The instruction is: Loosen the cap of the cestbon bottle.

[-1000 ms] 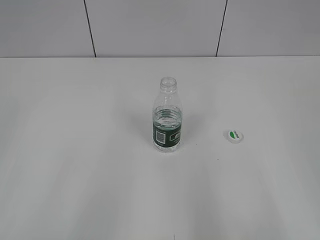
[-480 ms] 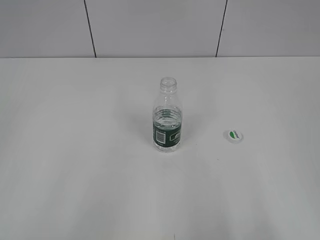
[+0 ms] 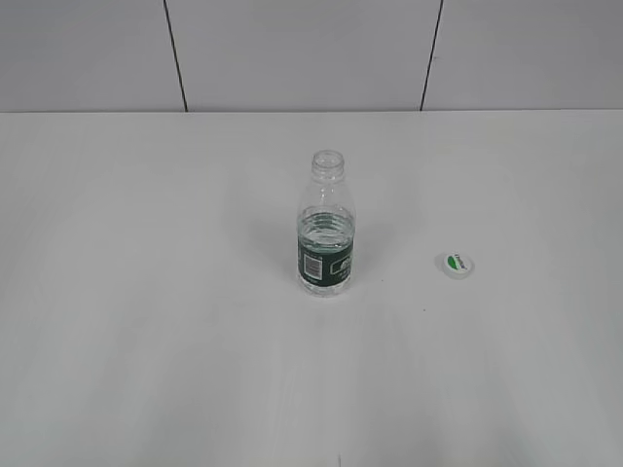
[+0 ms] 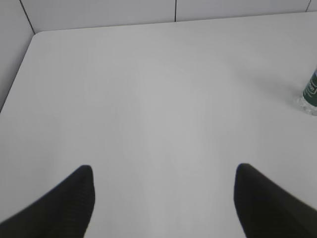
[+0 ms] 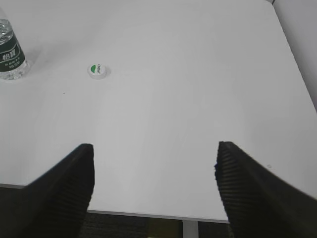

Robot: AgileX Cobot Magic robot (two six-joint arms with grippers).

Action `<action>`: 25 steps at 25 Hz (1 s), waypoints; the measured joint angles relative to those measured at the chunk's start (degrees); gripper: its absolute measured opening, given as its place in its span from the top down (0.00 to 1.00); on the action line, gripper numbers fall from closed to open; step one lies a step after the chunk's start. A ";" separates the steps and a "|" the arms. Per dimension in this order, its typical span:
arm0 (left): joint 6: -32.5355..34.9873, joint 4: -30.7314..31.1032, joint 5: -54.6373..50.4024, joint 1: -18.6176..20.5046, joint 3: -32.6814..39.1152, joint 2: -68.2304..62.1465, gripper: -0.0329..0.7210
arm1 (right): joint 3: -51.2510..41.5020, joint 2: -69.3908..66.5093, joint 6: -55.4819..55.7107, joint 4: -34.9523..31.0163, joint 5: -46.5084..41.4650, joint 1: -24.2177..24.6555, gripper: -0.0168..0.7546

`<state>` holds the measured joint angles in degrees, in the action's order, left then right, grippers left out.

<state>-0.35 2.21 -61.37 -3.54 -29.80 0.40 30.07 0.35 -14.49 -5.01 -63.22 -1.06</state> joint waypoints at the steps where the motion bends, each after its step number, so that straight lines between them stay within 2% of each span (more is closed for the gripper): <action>1: 0.00 -0.18 0.00 0.00 0.00 0.00 0.26 | 0.00 0.00 0.00 0.00 0.00 0.00 0.22; 25: 0.00 -0.90 0.00 0.00 0.00 0.00 0.27 | -0.19 0.00 0.00 -0.02 0.00 -0.44 0.22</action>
<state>-0.35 1.30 -61.37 -3.54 -29.80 0.40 29.88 0.35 -14.49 -5.02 -63.22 -1.50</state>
